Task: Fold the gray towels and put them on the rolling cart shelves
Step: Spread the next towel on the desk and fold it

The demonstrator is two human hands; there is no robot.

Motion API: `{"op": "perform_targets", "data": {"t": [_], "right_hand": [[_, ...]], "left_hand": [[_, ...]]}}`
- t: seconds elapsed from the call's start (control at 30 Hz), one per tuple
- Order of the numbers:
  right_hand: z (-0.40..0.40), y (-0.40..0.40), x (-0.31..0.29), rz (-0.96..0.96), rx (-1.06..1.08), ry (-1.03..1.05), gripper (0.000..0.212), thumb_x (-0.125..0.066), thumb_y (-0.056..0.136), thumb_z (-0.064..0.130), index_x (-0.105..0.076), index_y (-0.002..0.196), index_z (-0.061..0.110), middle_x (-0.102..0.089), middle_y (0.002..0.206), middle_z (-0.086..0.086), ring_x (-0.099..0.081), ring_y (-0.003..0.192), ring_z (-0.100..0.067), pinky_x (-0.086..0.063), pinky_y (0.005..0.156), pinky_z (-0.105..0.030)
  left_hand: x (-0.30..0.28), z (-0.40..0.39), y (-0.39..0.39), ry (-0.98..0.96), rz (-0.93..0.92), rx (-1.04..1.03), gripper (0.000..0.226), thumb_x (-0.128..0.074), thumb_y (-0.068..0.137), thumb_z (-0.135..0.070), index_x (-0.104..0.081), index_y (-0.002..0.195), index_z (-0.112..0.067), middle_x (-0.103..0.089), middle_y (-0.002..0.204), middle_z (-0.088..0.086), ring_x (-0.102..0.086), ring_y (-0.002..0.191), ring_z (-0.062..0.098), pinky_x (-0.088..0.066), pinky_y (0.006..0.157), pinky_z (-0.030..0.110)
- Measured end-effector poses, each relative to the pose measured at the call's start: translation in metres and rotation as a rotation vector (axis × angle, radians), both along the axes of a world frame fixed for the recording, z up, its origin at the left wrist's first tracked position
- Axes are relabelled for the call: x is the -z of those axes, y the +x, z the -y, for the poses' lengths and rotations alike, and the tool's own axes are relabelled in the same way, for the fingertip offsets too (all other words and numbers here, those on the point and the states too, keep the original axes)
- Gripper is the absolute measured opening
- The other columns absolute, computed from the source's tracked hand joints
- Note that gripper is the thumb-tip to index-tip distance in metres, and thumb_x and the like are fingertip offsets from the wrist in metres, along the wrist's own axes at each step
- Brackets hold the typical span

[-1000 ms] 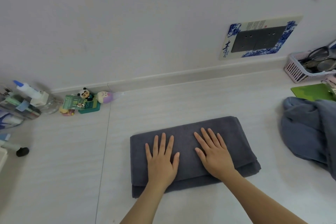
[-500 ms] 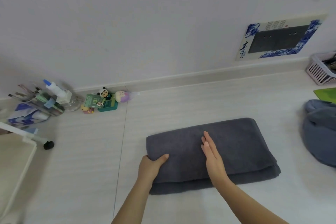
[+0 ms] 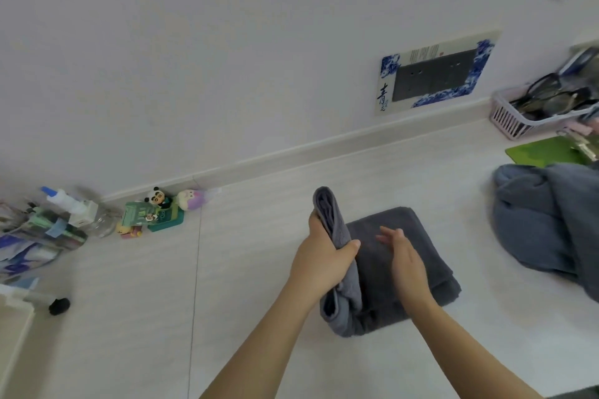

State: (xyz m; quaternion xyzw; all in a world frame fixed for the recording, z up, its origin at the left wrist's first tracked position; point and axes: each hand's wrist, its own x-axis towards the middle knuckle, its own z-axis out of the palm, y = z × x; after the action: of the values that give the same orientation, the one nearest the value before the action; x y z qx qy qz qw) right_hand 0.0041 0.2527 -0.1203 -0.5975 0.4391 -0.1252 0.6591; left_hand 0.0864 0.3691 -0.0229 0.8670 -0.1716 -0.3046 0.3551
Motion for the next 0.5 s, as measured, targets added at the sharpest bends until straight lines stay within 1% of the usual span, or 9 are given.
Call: {"op": "perform_targets", "data": {"t": [0.03,0.07,0.1,0.2,0.27,0.3,0.4,0.47,0.5], "right_hand": [[0.013,-0.007,0.003,-0.047,0.078,-0.009,0.052,-0.018,0.099,0.051,-0.052,0.129,0.027,-0.056,0.13,0.005,-0.045,0.127,-0.019,-0.031,0.107,-0.038],[0.03,-0.017,0.003,-0.08,0.11,0.037,0.055,-0.017,0.099,0.052,-0.049,0.134,0.023,-0.052,0.135,0.003,-0.041,0.131,-0.022,-0.027,0.112,-0.04],[0.039,-0.019,0.011,-0.117,0.116,0.145,0.06,-0.016,0.098,0.054,-0.045,0.138,0.019,-0.05,0.137,0.0,-0.039,0.133,-0.024,-0.023,0.114,-0.04],[0.064,-0.03,0.008,-0.067,0.026,0.343,0.075,-0.012,0.095,0.061,-0.035,0.144,0.008,-0.049,0.139,-0.012,-0.04,0.133,-0.027,-0.024,0.115,-0.042],[0.083,-0.039,0.005,-0.001,-0.024,0.479,0.082,-0.013,0.092,0.066,-0.034,0.143,0.006,-0.049,0.139,-0.016,-0.042,0.132,-0.028,-0.029,0.113,-0.042],[0.088,-0.042,0.002,-0.004,-0.054,0.516,0.083,-0.013,0.091,0.068,-0.034,0.142,0.007,-0.049,0.139,-0.016,-0.044,0.13,-0.029,-0.032,0.111,-0.043],[0.106,-0.047,0.006,-0.042,-0.149,0.566,0.078,-0.02,0.089,0.07,-0.04,0.138,0.014,-0.053,0.135,-0.014,-0.05,0.124,-0.027,-0.039,0.104,-0.041],[0.111,-0.047,0.004,-0.077,-0.19,0.52,0.064,-0.026,0.091,0.067,-0.053,0.124,0.019,-0.061,0.123,-0.009,-0.057,0.112,-0.021,-0.044,0.097,-0.036],[0.112,-0.046,0.002,-0.092,-0.203,0.476,0.057,-0.029,0.091,0.065,-0.058,0.114,0.021,-0.063,0.117,-0.006,-0.058,0.107,-0.018,-0.044,0.096,-0.034]], "left_hand": [[-0.001,0.009,-0.001,0.002,0.014,0.006,0.085,-0.06,0.087,-0.042,-0.005,0.15,-0.023,-0.045,0.141,0.003,-0.053,0.119,0.025,-0.047,0.09,0.031],[0.0,0.023,-0.004,-0.006,0.026,0.016,0.086,-0.06,0.087,-0.042,-0.005,0.15,-0.023,-0.043,0.143,0.003,-0.052,0.121,0.025,-0.046,0.094,0.033],[0.002,0.032,-0.005,-0.013,0.033,0.014,0.086,-0.06,0.087,-0.041,-0.004,0.15,-0.021,-0.044,0.143,0.004,-0.052,0.12,0.025,-0.045,0.094,0.032],[0.013,0.075,-0.02,0.027,0.026,0.064,0.09,-0.055,0.092,-0.037,0.009,0.151,-0.014,-0.059,0.125,0.008,-0.061,0.105,0.023,-0.044,0.076,0.025],[0.027,0.103,-0.035,0.088,0.025,0.117,0.091,-0.052,0.094,-0.035,0.016,0.149,-0.012,-0.065,0.111,0.008,-0.063,0.092,0.021,-0.047,0.07,0.028],[0.036,0.112,-0.041,0.108,0.027,0.127,0.091,-0.051,0.094,-0.033,0.018,0.148,-0.012,-0.065,0.107,0.008,-0.064,0.088,0.02,-0.049,0.07,0.029],[0.069,0.133,-0.052,0.139,0.003,0.144,0.092,-0.051,0.094,-0.033,0.021,0.148,-0.016,-0.064,0.109,0.007,-0.063,0.085,0.019,-0.052,0.073,0.031],[0.084,0.141,-0.053,0.136,-0.071,0.164,0.093,-0.05,0.094,-0.04,0.023,0.147,-0.019,-0.061,0.12,0.008,-0.063,0.095,0.02,-0.051,0.083,0.031],[0.087,0.141,-0.05,0.131,-0.125,0.162,0.089,-0.046,0.095,-0.041,0.023,0.147,-0.021,-0.06,0.121,0.009,-0.062,0.097,0.02,-0.05,0.085,0.03]]}}
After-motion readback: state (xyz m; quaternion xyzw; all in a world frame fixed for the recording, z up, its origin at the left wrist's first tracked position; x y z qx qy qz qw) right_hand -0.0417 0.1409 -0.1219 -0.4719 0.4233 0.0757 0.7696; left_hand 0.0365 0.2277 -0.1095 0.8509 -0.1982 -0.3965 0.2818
